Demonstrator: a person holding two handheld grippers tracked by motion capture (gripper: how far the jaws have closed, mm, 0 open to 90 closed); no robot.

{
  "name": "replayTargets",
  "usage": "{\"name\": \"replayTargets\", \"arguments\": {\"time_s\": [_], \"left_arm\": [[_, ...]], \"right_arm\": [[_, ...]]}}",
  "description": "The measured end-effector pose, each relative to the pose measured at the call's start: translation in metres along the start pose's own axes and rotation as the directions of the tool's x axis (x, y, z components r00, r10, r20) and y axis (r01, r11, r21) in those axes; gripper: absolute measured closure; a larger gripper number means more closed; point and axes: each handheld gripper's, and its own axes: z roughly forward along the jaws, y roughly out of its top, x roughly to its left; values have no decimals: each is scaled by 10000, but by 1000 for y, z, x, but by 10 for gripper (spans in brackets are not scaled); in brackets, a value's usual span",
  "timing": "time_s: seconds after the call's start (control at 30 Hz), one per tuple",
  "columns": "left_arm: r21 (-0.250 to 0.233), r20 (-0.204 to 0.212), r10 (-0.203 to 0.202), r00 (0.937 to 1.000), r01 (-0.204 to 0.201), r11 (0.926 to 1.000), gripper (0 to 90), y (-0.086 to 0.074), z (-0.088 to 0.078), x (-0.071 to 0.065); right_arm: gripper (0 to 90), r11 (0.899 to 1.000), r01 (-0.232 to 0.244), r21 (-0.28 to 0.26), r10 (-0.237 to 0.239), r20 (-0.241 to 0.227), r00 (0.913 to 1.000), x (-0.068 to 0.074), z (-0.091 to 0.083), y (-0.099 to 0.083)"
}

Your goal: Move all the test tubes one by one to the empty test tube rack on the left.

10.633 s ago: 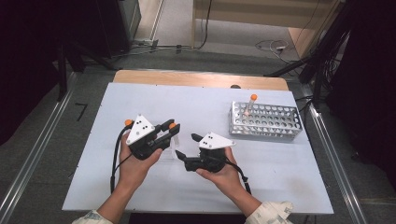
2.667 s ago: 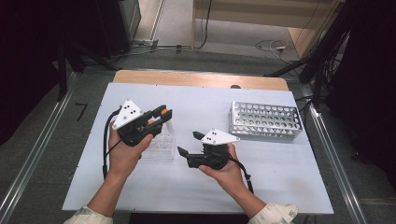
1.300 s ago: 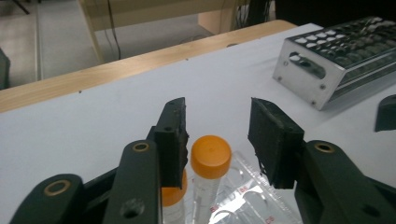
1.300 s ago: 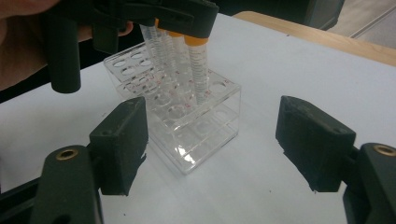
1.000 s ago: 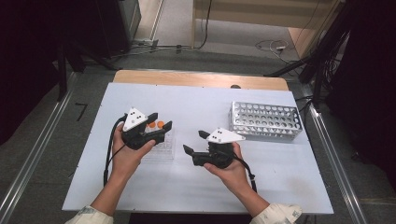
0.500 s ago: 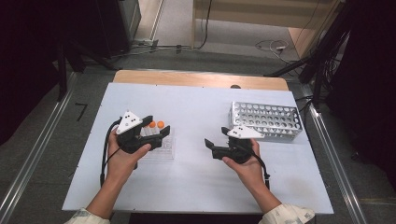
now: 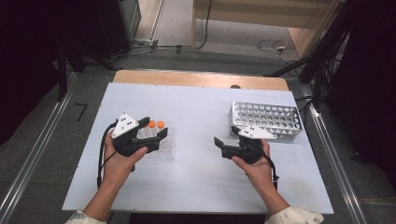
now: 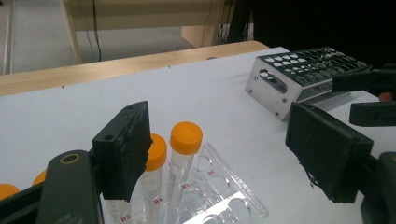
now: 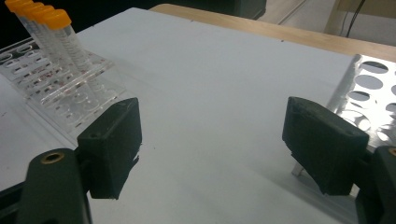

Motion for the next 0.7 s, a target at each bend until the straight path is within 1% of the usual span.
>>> {"name": "replayTargets", "arguments": {"time_s": [0.17,0.33,0.57,0.7], "left_arm": [[103,-19,56,10000,-56,9999,228,-1,-1,-1],[22,-37,47,10000,-47,10000,219,0,-3,-2],[73,-92,73,9999,-73,9999,214,-2,-8,-2],[91,-129,78,9999,-77,9999,214,-4,-11,-2]], "right_arm": [[181,10000,-63,-23,64,192,9998,-7,-8,-3],[179,9999,-157,-65,160,393,9991,-16,-17,-6],[179,9996,-293,-34,295,731,9969,-27,-28,-13],[179,9993,-363,-109,371,872,9955,-33,-35,-15]]}}
